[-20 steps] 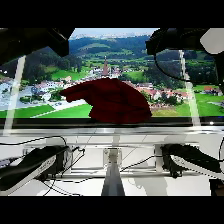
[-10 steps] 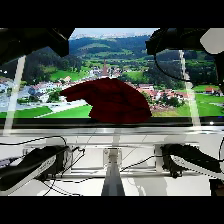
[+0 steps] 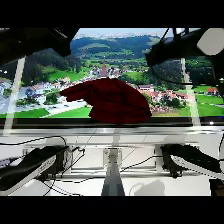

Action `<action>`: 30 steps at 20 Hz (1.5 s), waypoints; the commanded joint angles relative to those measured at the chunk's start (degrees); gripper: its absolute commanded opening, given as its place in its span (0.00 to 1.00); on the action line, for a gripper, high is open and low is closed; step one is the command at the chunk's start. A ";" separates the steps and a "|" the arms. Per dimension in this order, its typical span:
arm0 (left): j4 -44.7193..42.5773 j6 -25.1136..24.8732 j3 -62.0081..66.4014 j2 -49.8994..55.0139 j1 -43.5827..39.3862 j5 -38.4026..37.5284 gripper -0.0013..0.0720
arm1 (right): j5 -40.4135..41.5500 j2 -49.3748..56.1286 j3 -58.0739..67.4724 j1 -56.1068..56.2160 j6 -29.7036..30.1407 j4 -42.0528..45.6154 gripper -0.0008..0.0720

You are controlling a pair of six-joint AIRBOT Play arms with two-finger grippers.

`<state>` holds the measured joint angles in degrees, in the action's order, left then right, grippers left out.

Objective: Fold the clothes and pants, and hang the long-sleeved shirts on hangers.

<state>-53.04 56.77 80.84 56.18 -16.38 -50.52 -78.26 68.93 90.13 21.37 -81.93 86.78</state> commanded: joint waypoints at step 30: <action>-4.20 15.37 0.02 7.52 0.09 -10.25 0.85 | 28.17 8.33 -55.71 -0.61 -7.63 -44.72 0.41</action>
<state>-57.80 64.90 80.84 63.02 -16.32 -61.78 -56.69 75.33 34.11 20.75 -88.79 44.14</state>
